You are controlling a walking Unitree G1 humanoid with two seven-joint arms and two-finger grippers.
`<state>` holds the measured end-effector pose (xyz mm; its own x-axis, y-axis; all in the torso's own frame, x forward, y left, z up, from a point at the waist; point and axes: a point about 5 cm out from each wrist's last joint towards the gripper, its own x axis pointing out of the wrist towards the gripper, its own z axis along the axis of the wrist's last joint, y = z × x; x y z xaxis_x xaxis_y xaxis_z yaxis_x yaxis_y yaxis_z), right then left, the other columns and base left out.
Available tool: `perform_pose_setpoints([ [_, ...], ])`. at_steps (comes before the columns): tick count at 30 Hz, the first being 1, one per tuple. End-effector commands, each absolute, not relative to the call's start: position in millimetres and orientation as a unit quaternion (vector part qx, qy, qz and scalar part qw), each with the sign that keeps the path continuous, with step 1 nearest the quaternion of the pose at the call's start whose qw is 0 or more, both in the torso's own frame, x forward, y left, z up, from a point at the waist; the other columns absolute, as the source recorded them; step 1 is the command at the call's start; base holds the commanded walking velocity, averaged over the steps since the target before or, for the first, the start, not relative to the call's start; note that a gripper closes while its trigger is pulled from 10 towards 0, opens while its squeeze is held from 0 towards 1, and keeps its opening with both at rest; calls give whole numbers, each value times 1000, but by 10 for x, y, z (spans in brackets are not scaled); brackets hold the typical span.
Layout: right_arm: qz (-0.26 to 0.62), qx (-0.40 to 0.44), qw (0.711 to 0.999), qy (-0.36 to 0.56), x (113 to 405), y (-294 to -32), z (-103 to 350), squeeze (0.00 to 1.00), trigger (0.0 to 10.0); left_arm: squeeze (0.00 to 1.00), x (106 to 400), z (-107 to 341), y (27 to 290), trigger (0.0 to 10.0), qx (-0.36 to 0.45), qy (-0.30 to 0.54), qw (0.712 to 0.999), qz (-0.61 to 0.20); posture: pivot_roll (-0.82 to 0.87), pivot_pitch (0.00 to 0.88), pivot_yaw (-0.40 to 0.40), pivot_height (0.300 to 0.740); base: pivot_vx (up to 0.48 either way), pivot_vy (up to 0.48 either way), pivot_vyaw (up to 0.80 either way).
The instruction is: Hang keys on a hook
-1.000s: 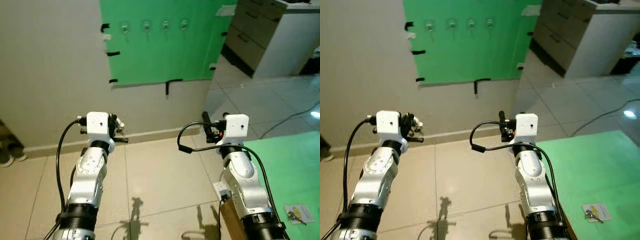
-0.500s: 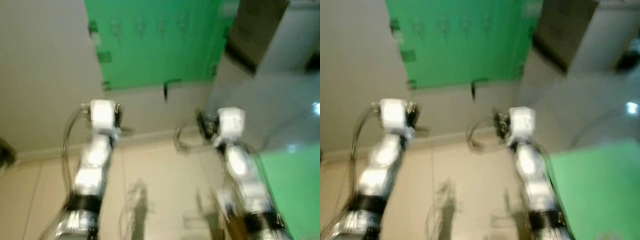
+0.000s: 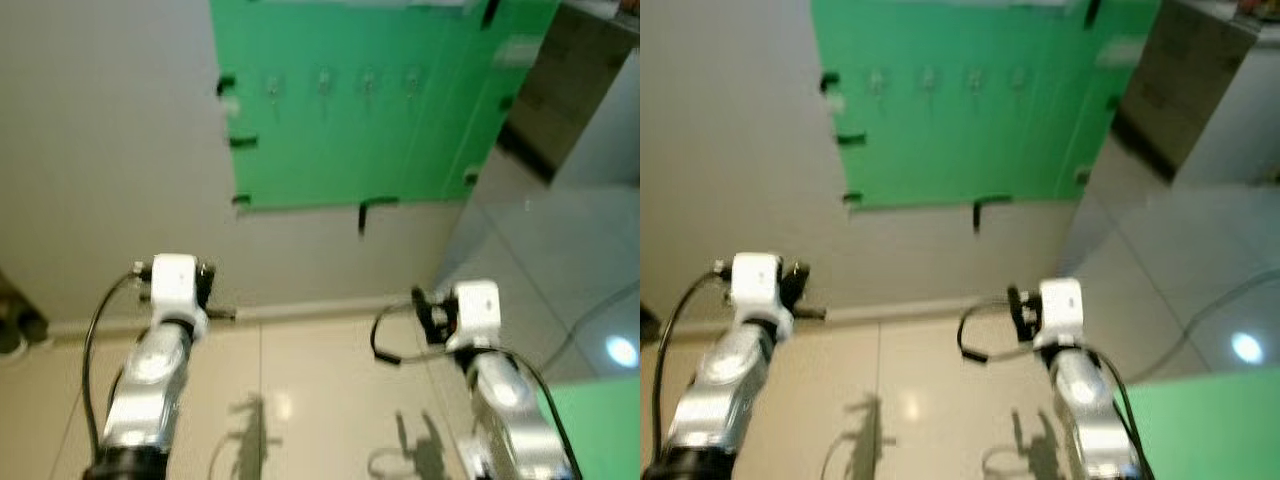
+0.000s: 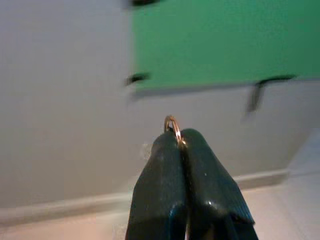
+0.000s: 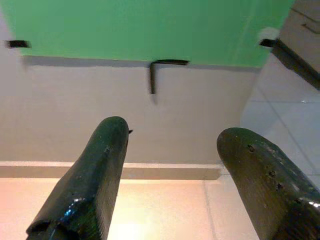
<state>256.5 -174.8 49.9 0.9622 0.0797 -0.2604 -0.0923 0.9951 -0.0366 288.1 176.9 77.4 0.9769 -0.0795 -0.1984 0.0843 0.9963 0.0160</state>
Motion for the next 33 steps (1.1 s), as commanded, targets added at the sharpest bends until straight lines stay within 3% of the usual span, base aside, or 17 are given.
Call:
perform_pose_setpoints([
  [1, 53, -29, 992, 107, 2652, -1681, 608, 0, 10000, 0, 2979, 908, 1735, 10000, 28, 71, 996, -55, -3, 0, -2, 740, 442, 0, 0],
  [33, 60, -15, 995, 79, 2802, -1519, 731, 0, 10000, 0, 3023, 1001, 1664, 10000, 48, 77, 992, -83, -3, 0, 6, 740, 450, 0, 0],
])
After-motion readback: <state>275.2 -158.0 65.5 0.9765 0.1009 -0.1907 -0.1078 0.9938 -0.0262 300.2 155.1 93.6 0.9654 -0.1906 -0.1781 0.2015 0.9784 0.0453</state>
